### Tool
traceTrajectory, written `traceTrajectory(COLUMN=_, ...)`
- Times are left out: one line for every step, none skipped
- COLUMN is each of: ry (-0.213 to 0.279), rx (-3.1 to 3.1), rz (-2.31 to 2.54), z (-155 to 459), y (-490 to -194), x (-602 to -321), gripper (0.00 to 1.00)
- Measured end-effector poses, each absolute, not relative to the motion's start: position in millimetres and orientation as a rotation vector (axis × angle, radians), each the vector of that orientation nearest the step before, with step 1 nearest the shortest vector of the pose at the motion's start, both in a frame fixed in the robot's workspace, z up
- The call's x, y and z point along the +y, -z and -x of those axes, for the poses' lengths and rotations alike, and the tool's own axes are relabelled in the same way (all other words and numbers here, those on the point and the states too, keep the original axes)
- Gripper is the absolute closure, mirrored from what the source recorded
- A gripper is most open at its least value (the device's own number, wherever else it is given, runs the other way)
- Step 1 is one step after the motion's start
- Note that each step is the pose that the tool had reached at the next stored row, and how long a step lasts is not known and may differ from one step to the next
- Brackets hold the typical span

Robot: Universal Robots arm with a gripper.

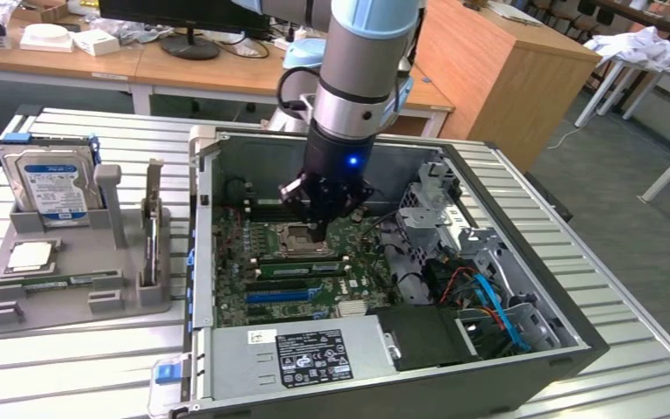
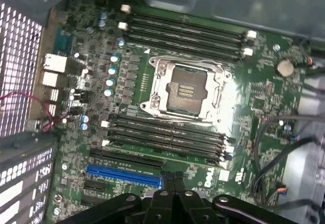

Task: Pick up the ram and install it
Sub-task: 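Press down the ram until it locks into place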

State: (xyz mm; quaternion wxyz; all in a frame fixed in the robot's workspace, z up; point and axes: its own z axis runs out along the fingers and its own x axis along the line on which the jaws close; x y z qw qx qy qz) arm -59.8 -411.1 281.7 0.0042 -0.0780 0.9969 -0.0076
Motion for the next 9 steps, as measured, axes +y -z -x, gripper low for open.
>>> traceTrajectory(ry=0.027, rx=3.125, rz=0.222, z=59.8, y=-281.7, x=-411.1, gripper=0.9)
traceTrajectory(ry=0.031, rx=3.127, rz=0.199, z=59.8, y=-281.7, x=-411.1, gripper=0.9)
traceTrajectory(ry=0.038, rx=3.129, rz=0.176, z=59.9, y=-281.7, x=-411.1, gripper=0.9)
traceTrajectory(ry=0.045, rx=3.13, rz=0.156, z=59.9, y=-281.8, x=-411.1, gripper=0.9)
traceTrajectory(ry=0.052, rx=3.132, rz=0.137, z=59.8, y=-281.7, x=-411.1, gripper=0.9)
traceTrajectory(ry=0.06, rx=3.133, rz=0.118, z=59.8, y=-281.7, x=-411.1, gripper=0.9)
traceTrajectory(ry=0.068, rx=3.134, rz=0.099, z=59.8, y=-281.8, x=-411.1, gripper=0.9)
traceTrajectory(ry=0.077, rx=3.134, rz=0.081, z=59.9, y=-281.7, x=-411.1, gripper=0.9)
traceTrajectory(ry=0.087, rx=3.135, rz=0.062, z=59.9, y=-281.7, x=-411.1, gripper=0.9)
